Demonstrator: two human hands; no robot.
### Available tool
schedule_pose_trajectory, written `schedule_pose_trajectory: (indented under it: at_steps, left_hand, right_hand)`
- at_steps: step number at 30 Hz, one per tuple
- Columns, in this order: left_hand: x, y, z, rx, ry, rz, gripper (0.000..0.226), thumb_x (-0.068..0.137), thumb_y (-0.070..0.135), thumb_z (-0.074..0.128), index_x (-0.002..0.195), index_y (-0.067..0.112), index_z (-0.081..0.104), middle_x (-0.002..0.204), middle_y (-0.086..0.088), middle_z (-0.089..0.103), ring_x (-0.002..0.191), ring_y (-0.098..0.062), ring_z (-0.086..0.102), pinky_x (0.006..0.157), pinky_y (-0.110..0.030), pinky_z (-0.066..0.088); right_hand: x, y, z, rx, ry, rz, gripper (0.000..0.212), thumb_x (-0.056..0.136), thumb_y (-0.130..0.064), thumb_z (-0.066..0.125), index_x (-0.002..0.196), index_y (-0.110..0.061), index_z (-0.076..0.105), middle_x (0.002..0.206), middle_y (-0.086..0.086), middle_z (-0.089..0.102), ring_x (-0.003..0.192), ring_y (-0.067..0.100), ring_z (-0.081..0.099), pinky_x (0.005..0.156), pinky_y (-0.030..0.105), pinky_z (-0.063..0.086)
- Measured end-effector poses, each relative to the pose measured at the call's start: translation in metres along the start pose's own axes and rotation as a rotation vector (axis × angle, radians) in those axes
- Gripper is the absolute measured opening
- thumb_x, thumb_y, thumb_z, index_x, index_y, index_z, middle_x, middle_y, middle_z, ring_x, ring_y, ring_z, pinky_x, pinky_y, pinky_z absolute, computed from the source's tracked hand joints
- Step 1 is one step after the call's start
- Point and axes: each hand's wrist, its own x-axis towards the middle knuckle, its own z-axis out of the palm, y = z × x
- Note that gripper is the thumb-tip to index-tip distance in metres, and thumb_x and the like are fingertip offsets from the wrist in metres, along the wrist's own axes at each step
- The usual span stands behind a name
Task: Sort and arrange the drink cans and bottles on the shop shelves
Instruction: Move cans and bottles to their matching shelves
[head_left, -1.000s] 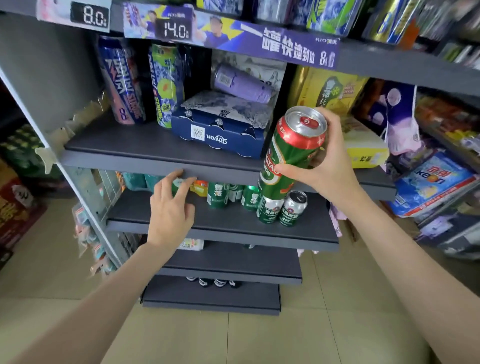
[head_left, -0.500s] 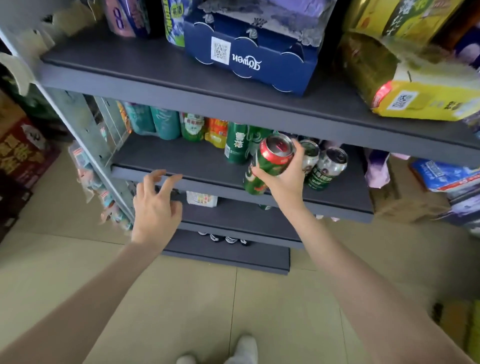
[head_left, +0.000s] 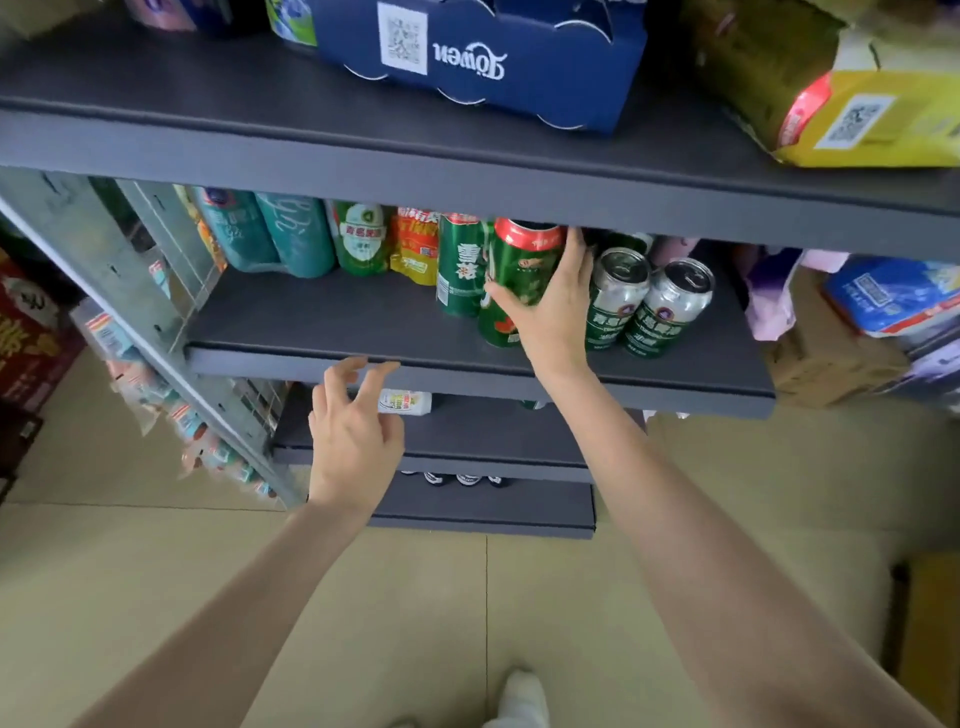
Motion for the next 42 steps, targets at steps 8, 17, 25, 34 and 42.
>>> schedule_pose_trajectory:
  at_steps: [8,17,25,34,42]
  left_hand:
    - [0.018,0.074,0.057,-0.274,-0.132,0.195,0.051,0.088,0.001,0.047,0.137,0.015,0.04,0.131,-0.006,0.042,0.105,-0.023,0.053,0.08,-0.029,0.043]
    - [0.062,0.16,0.128,-0.406,-0.121,0.142,0.078,0.086,0.018,0.062,0.147,0.029,0.015,0.132,-0.016,0.034,0.117,-0.029,0.043,0.097,-0.033,0.039]
    - [0.074,0.184,0.165,-0.386,0.169,0.032,0.073,0.079,0.025,0.071,0.138,0.012,0.029,0.128,-0.013,0.039,0.11,-0.028,0.048,0.094,-0.035,0.044]
    - [-0.052,0.09,0.126,-0.565,0.109,0.3,0.07,0.07,0.013,0.08,0.115,0.031,0.03,0.119,0.02,0.04,0.113,0.002,0.045,0.091,-0.015,0.043]
    - [-0.053,-0.033,0.196,-0.338,-0.077,-0.098,0.067,0.067,0.02,0.082,0.107,0.046,0.035,0.103,0.034,0.045,0.105,-0.018,0.048,0.095,-0.047,0.043]
  right_hand:
    - [0.012,0.084,-0.113,-0.413,0.054,0.017,0.074,0.075,-0.024,0.075,0.139,-0.015,0.039,0.145,0.02,0.026,0.134,0.036,0.024,0.112,0.03,0.02]
    - [0.019,0.13,-0.132,-0.046,-0.038,-0.082,0.067,0.063,-0.015,0.083,0.118,-0.019,0.046,0.117,0.002,0.053,0.105,0.012,0.051,0.092,0.022,0.043]
    - [-0.075,0.154,-0.187,-0.068,-0.216,-0.156,0.08,0.058,-0.024,0.085,0.12,-0.032,0.034,0.114,-0.038,0.04,0.105,-0.013,0.045,0.088,0.005,0.035]
    - [-0.128,0.232,-0.112,-0.124,-0.497,0.124,0.081,0.058,-0.031,0.085,0.125,-0.033,0.04,0.11,-0.025,0.052,0.102,-0.003,0.051,0.087,0.015,0.037]
    - [-0.12,0.289,-0.017,-0.163,-0.439,0.211,0.075,0.061,-0.027,0.084,0.126,-0.02,0.046,0.112,-0.008,0.057,0.107,0.018,0.041,0.087,0.028,0.031]
